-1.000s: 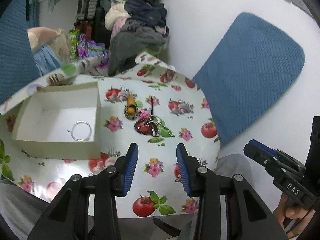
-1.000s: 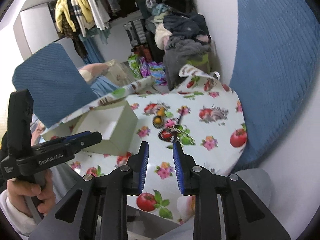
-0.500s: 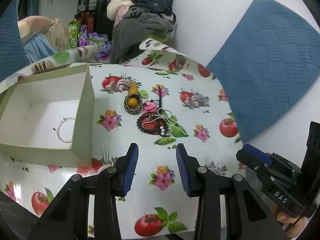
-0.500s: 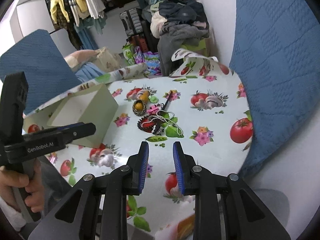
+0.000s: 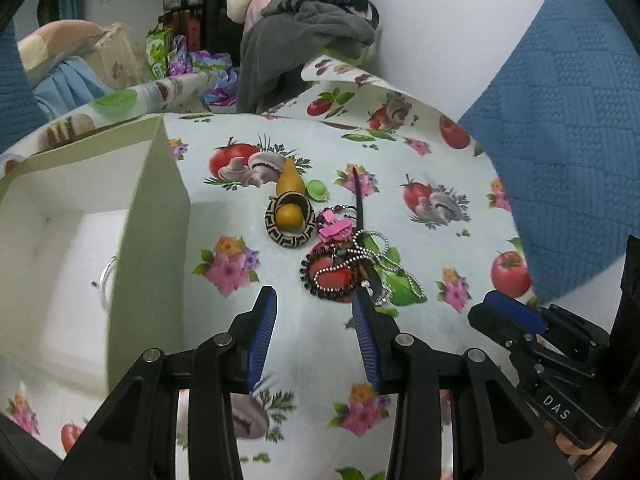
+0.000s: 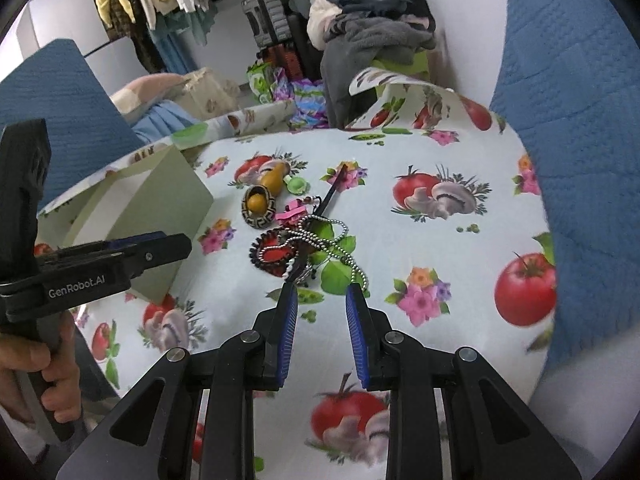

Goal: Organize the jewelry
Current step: 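Grasp the black patterned bangle with the left tool while the right grasps a silver chain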

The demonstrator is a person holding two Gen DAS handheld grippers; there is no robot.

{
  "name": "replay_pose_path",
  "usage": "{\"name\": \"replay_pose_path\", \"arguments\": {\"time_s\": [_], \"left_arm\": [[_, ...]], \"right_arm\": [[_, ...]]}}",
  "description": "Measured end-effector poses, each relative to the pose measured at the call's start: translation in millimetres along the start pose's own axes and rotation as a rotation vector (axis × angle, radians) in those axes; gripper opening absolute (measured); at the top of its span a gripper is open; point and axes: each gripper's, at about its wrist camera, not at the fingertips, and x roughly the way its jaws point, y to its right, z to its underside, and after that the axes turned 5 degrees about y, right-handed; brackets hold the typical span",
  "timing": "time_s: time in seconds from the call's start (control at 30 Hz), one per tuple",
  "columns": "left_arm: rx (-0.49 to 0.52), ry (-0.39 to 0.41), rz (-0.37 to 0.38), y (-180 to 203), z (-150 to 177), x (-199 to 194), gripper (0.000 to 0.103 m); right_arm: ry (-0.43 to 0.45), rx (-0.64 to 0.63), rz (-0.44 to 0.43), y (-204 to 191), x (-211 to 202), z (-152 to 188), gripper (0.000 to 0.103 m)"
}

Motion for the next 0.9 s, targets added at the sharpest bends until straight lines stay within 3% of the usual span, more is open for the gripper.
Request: {"name": "replay_pose_path", "arguments": {"time_s": [0.47, 0.9], "left_arm": [[-0.023, -0.076, -0.043, -15.3, -10.9, 63.3, 0.038], [-0.047, -0.078, -0.097, -28.8, -15.7, 83.5, 0.041]], "right_arm": [[-0.119, -0.027, -0.005, 19.5, 76.2, -15.0, 0.027], [-0.170, -0.147, 0.003, 9.1, 115.8, -19.0, 0.028]]}}
